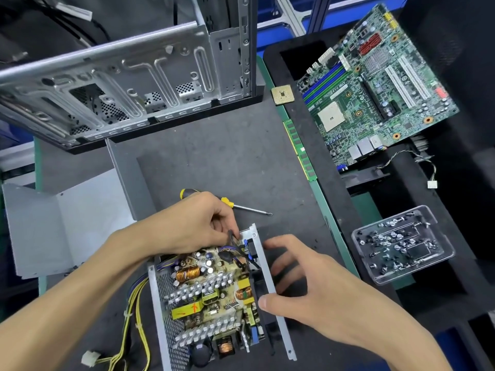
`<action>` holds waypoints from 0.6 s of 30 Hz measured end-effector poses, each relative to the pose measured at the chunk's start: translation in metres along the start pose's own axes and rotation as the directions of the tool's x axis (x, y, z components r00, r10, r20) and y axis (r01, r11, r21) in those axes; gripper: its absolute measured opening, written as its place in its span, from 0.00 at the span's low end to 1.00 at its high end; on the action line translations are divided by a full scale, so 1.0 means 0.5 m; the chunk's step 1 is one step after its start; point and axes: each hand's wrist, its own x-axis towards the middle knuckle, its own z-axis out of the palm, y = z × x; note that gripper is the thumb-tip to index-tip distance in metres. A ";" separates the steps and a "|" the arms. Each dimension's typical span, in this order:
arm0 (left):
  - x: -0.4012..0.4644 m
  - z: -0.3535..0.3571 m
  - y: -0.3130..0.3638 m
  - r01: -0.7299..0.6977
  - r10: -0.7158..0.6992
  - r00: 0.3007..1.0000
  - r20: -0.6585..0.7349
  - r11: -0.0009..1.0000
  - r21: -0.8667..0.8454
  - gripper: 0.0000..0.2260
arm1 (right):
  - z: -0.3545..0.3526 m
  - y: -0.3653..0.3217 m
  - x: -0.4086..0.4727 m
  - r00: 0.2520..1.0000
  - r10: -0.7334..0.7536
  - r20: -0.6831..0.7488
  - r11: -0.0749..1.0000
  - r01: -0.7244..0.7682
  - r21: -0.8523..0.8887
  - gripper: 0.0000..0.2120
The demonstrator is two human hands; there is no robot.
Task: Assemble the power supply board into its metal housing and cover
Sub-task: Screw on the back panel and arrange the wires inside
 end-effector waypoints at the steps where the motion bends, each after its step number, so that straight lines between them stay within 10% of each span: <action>1: 0.001 0.001 0.003 -0.006 0.006 1.000 -0.005 0.999 0.042 0.09 | 0.000 0.000 0.000 1.000 0.001 -0.001 1.000 -0.001 0.003 0.31; 10: 0.018 -0.009 0.022 -0.029 0.011 0.998 0.055 0.943 0.332 0.12 | 0.001 -0.005 -0.002 1.000 0.009 0.003 1.000 -0.009 0.002 0.31; 18: 0.018 -0.005 0.012 -0.045 0.036 0.998 0.044 0.974 0.221 0.10 | -0.001 -0.008 -0.001 1.000 0.023 0.000 1.000 -0.023 -0.010 0.31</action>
